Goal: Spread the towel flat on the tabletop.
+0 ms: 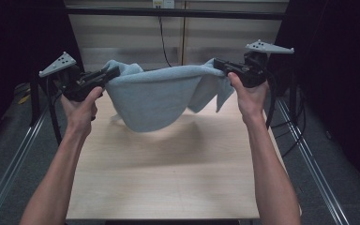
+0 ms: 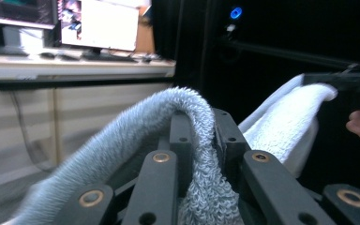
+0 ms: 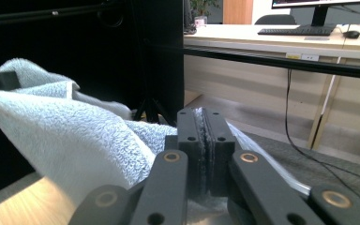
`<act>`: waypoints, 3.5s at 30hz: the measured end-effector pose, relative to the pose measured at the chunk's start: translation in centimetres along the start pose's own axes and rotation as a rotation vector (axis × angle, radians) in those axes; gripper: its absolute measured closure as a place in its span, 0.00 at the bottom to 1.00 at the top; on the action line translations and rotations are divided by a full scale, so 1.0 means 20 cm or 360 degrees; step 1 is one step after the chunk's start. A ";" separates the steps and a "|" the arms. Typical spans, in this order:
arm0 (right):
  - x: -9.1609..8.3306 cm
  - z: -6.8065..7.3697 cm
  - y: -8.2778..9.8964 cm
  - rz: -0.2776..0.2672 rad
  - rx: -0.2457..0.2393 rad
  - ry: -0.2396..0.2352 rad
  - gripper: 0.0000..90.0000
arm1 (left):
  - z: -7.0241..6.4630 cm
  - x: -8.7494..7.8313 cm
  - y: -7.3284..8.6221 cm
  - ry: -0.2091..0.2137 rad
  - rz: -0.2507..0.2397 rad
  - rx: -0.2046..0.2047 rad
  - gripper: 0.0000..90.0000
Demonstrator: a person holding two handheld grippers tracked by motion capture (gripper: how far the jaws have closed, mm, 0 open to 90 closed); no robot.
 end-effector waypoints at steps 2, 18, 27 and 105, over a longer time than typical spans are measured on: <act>-0.01 0.01 0.07 0.0042 -0.0018 -0.0005 0.97 | -0.03 -0.01 0.08 0.0003 0.0059 0.0051 0.90; -0.04 0.19 1.10 0.0580 0.0163 -0.0195 0.97 | -0.14 -0.27 1.04 0.0148 0.0624 -0.0063 0.90; -0.05 0.36 1.39 0.0706 0.0220 -0.0329 0.90 | -0.23 -0.45 1.19 0.0226 0.0753 -0.0056 0.74; -0.10 0.13 1.52 0.0920 0.0009 -0.0023 0.96 | -0.06 -0.28 1.31 0.0157 0.0937 0.0021 0.94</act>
Point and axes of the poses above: each handheld gripper's, and its own axes: x roughly forward along the jaws, y roughly out of its underside, z roughly to its left, the point moved 6 cm from there along x, roughly forward along the jaws, and after that the axes turned 7 degrees about -y, right-handed, at the moved point
